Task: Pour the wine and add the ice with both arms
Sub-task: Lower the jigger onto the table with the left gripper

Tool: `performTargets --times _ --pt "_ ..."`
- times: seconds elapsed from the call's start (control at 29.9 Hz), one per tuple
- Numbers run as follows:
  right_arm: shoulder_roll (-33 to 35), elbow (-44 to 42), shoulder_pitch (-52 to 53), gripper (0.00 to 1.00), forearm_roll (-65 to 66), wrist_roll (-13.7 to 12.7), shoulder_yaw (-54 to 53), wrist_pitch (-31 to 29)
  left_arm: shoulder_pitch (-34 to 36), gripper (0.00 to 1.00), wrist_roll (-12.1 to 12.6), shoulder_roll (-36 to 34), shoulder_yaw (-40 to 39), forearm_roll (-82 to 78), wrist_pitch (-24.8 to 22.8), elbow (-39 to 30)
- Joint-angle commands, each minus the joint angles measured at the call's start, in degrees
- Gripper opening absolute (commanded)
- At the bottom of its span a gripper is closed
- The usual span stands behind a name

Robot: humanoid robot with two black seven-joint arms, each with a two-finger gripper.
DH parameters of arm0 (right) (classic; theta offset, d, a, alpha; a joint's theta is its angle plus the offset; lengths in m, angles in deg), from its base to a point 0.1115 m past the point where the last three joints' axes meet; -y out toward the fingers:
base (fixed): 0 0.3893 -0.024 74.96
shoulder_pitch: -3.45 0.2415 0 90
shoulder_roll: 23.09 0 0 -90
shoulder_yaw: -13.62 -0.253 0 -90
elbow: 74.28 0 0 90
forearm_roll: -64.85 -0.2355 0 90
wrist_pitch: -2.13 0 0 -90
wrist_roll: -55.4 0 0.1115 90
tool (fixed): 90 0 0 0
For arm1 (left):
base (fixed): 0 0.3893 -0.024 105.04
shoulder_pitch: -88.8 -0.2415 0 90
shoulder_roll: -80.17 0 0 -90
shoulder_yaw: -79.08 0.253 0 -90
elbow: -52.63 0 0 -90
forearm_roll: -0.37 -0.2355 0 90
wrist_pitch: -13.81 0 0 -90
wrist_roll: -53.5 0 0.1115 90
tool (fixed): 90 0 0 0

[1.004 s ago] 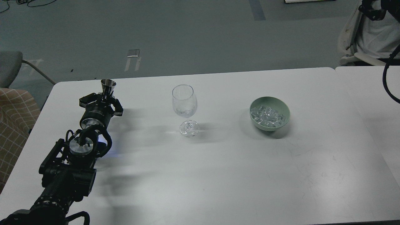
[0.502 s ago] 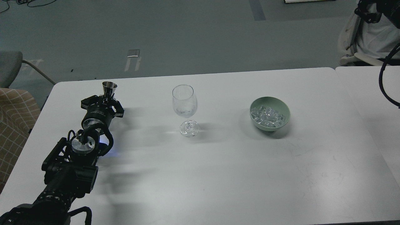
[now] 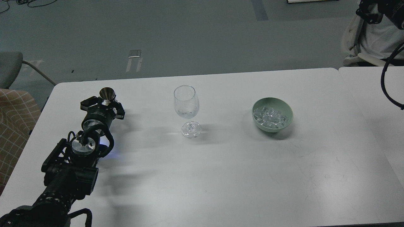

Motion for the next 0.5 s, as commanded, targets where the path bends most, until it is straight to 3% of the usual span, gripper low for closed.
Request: performTargets --times 0.0,0.47 --pt "0.09 0.03 0.14 1.00 0.00 0.00 0.00 0.00 0.17 0.32 0.12 0.00 0.04 -0.01 0.00 -0.06" --pt "0.26 0.03 -0.47 1.00 -0.09 0.26 -0.09 -0.17 0.53 0.39 0.65 0.00 0.13 -0.09 -0.53 -0.50"
